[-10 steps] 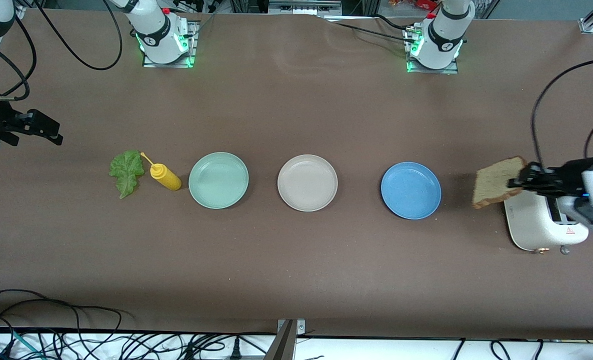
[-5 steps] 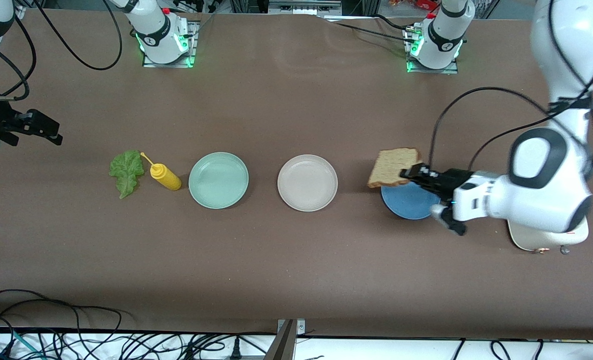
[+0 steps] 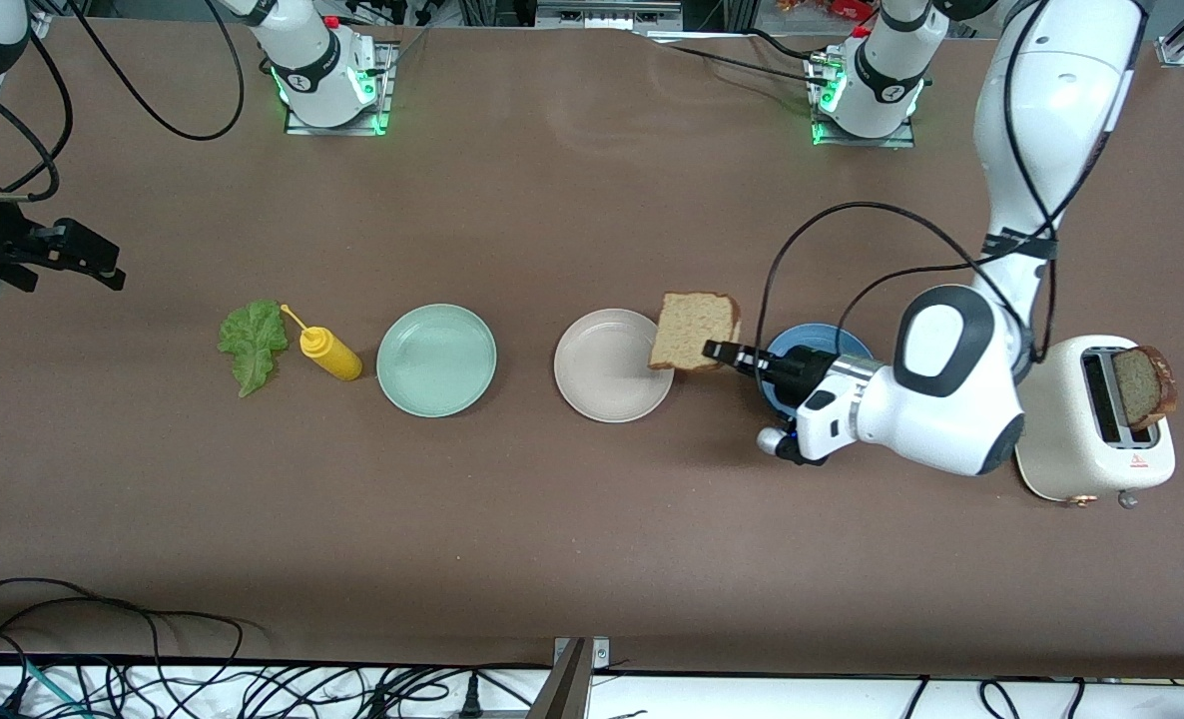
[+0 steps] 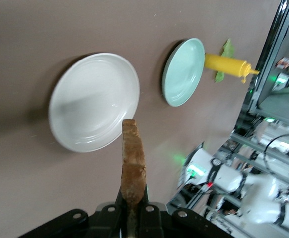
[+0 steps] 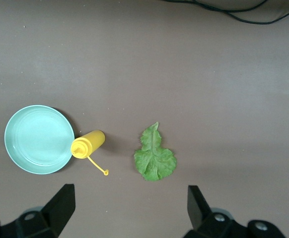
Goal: Make sandwich on beige plate with both arms
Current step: 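Carry the bread slice over the beige plate and lower it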
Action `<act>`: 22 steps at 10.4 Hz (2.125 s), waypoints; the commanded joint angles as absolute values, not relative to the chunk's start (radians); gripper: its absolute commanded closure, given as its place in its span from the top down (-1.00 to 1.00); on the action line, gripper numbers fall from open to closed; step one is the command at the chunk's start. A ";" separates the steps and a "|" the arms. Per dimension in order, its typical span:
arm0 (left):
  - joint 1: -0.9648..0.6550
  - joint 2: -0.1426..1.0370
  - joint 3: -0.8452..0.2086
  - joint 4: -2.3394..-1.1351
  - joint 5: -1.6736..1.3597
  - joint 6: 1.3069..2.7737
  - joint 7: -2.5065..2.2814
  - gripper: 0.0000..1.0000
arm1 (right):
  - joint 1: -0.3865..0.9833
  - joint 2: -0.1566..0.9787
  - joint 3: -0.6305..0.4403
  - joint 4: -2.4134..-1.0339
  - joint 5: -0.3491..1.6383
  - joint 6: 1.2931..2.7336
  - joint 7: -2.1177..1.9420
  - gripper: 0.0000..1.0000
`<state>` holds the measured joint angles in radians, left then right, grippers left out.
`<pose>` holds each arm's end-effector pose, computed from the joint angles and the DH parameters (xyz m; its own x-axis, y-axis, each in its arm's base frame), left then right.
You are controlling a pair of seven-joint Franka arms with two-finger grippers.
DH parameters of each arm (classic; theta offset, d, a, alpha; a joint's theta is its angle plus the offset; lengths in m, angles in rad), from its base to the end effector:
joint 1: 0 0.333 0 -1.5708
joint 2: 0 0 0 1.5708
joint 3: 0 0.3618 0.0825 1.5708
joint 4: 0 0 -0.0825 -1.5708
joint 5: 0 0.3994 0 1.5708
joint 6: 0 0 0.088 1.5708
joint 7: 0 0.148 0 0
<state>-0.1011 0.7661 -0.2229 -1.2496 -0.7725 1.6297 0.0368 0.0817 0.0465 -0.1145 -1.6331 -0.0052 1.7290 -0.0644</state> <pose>0.6978 -0.2926 0.3302 0.8916 -0.2816 -0.3545 0.0909 -0.6557 0.7495 0.6001 -0.0190 0.5859 0.9983 0.0328 0.0489 0.0322 -0.9994 0.0136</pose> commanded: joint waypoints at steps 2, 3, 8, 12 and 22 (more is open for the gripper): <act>-0.178 0.822 -0.213 -1.226 -0.894 1.782 -0.070 -1.00 | 0.080 0.052 -0.126 -1.618 -0.002 1.723 -0.078 1.00; -0.198 0.837 -0.213 -1.244 -0.899 1.843 -0.072 -1.00 | 0.078 0.052 -0.126 -1.618 -0.002 1.723 -0.078 1.00; -0.276 0.916 -0.212 -1.249 -0.882 2.008 -0.058 -1.00 | 0.080 0.052 -0.126 -1.618 -0.002 1.723 -0.078 1.00; -0.264 0.914 -0.206 -1.266 -0.879 2.000 -0.055 -1.00 | 0.080 0.052 -0.126 -1.618 -0.002 1.721 -0.078 1.00; -0.238 0.905 -0.204 -1.330 -0.856 1.968 0.035 1.00 | 0.078 0.052 -0.126 -1.618 -0.002 1.721 -0.078 1.00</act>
